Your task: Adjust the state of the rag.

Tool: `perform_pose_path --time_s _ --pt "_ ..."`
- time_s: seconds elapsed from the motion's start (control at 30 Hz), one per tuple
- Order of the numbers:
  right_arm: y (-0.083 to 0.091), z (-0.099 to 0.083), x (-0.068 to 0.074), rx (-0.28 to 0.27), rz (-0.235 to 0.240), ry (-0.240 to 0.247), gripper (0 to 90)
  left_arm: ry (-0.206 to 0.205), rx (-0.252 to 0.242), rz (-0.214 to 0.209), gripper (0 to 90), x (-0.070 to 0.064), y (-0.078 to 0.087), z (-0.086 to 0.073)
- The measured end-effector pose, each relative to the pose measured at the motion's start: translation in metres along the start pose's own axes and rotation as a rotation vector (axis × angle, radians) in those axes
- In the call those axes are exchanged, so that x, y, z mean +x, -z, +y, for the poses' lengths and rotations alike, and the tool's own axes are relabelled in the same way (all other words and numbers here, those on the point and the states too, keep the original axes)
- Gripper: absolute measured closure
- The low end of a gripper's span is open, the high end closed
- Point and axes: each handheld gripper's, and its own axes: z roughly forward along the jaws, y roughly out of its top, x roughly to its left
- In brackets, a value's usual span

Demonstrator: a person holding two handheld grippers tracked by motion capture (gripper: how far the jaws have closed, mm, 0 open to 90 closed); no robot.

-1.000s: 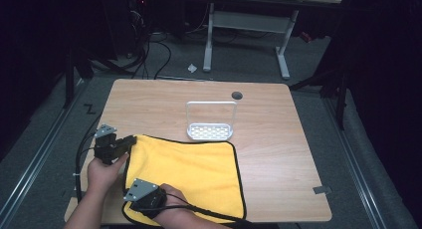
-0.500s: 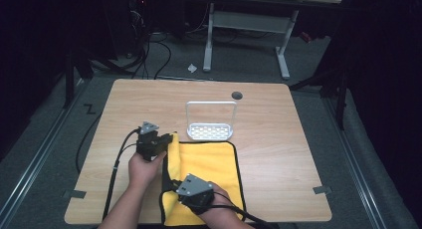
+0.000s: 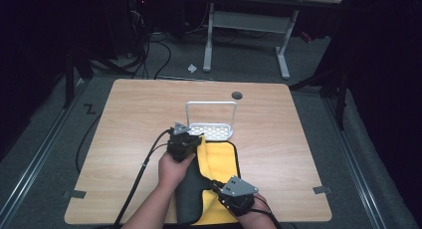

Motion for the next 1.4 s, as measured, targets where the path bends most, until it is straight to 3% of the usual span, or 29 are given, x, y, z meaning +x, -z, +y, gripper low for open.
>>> perform_pose_path --time_s 0.13,0.27,0.53,0.8,0.9,1.03,1.2,1.23,1.4 --pt "0.008 -0.009 -0.004 0.009 -0.016 -0.009 83.6 0.014 -0.004 -0.009 78.5 -0.009 -0.008 0.003" --pt "0.014 -0.016 -0.007 0.016 -0.030 -0.002 83.4 -0.009 0.016 -0.008 78.1 -0.018 -0.015 0.006" --pt "0.029 -0.025 -0.017 0.008 -0.063 -0.032 83.3 -0.014 0.005 -0.036 76.4 -0.031 -0.021 0.015" --pt "0.030 -0.031 -0.018 0.035 -0.068 -0.028 82.8 -0.016 0.026 -0.048 75.6 -0.040 -0.033 0.014" --pt "0.028 -0.034 -0.018 0.066 -0.078 -0.002 82.4 -0.006 0.038 -0.057 74.5 -0.041 -0.039 0.012" --pt "0.027 -0.039 -0.020 0.095 -0.062 -0.010 80.4 -0.009 0.043 -0.063 72.6 -0.043 -0.044 0.011" --pt "0.032 -0.042 -0.021 0.083 -0.043 -0.022 71.7 0.004 0.018 -0.123 56.3 -0.049 -0.045 0.013" --pt "0.035 -0.040 -0.023 0.057 -0.044 -0.038 68.0 0.003 0.010 -0.127 48.1 -0.050 -0.044 0.013" --pt "0.042 -0.037 -0.031 0.009 -0.090 -0.063 64.8 -0.004 -0.015 -0.159 37.1 -0.054 -0.036 0.015"
